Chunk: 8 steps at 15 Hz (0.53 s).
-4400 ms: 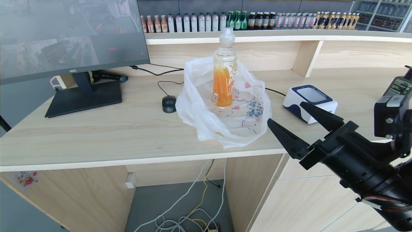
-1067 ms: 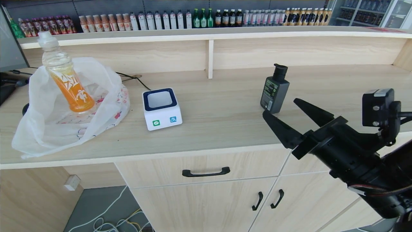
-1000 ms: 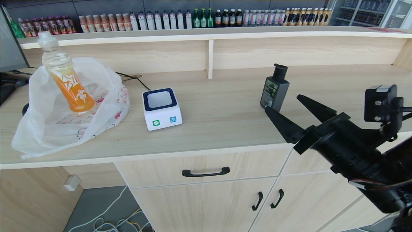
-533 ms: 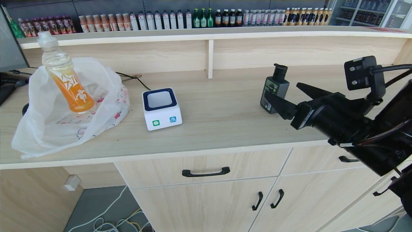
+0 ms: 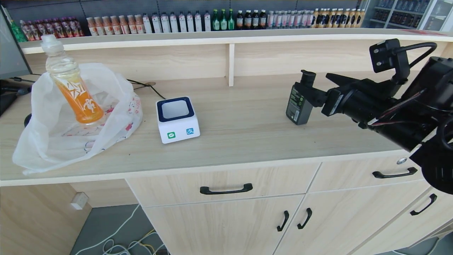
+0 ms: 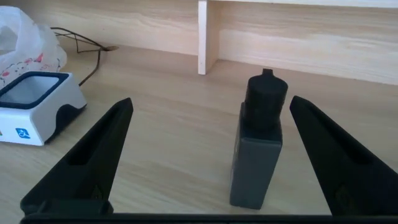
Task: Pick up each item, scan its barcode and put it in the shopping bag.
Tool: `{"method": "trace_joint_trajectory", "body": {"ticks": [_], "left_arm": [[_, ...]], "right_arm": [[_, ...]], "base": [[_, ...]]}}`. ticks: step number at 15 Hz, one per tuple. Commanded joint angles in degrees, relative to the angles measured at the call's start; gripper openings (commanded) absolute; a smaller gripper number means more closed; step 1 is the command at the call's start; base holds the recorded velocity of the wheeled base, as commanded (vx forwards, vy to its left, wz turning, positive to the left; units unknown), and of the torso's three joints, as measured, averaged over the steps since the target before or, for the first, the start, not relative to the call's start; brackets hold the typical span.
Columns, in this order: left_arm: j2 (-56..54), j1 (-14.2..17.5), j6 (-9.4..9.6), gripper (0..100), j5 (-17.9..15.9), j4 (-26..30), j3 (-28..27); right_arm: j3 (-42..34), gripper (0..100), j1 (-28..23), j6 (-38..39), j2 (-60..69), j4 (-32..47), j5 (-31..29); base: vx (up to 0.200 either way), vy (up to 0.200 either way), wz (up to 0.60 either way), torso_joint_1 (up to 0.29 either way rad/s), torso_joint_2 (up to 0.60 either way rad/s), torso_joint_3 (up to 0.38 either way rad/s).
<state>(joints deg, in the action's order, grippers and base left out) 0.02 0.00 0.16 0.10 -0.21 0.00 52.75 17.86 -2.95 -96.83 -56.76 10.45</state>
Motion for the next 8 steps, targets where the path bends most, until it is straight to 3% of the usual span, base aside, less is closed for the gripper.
{"method": "trace_joint_trajectory", "body": {"ticks": [1, 8], "left_arm": [[0.0, 0.0, 0.02, 100, 0.0, 0.0, 0.0], [0.0, 0.0, 0.02, 100, 0.0, 0.0, 0.0]], "right_arm": [[1.6, 100, -2.6, -0.1, -3.6, -0.1, 2.2], [6.4, 100, -3.4, -1.0, -8.3, 0.2, 2.8]], "base": [[0.000, 0.000, 0.00, 0.000, 0.00, 0.000], [0.000, 0.000, 0.00, 0.000, 0.00, 0.000]]}}
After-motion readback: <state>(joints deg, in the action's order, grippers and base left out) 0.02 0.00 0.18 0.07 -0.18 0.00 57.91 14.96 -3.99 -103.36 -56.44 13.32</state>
